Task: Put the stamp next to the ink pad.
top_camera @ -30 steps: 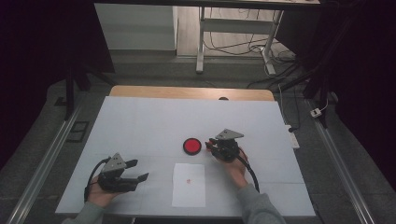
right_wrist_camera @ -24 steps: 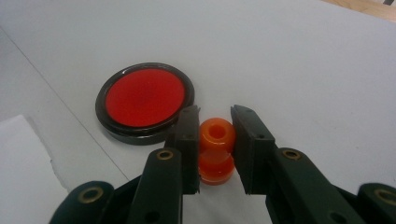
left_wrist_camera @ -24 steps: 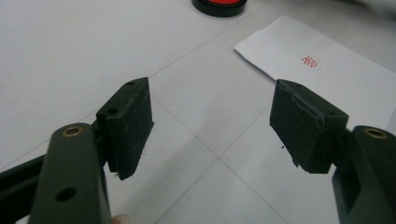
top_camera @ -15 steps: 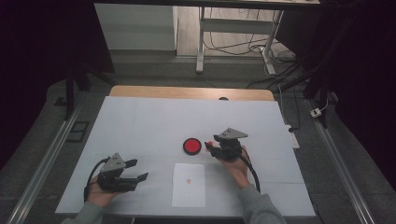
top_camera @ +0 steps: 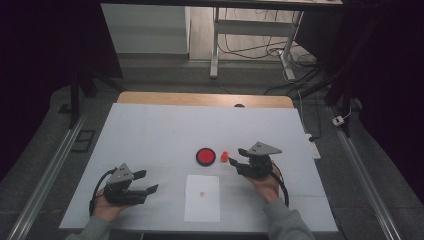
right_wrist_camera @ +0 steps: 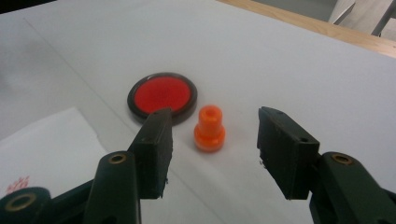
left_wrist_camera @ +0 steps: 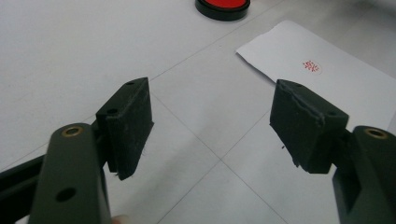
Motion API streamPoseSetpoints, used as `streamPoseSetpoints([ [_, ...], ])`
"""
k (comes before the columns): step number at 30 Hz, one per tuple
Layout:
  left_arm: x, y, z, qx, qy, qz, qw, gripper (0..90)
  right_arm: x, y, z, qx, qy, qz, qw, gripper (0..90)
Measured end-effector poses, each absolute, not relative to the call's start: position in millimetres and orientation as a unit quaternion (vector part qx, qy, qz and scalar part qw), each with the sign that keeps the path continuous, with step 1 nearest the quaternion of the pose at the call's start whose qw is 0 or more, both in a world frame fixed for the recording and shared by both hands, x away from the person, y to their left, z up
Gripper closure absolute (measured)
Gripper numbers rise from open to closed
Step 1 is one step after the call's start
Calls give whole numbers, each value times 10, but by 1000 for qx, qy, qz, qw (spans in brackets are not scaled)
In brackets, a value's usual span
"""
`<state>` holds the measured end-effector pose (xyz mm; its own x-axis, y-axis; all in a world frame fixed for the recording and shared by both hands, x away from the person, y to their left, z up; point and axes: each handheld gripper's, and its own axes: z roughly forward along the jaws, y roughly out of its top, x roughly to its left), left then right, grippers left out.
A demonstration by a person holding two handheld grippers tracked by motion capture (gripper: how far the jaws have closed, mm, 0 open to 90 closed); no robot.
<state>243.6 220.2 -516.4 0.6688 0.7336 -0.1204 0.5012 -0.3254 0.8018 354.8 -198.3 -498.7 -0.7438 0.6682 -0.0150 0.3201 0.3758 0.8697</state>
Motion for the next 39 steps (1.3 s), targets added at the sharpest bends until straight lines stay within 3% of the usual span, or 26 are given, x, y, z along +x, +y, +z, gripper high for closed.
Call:
streamPoseSetpoints([
  [22,2432,2175,-5178,807,381,125,433,298,2892,-2968,-5031,311,815,447,199,452],
  [39,2436,2168,-5179,808,380,125,432,298,2870,-3039,-5063,310,818,444,193,455],
])
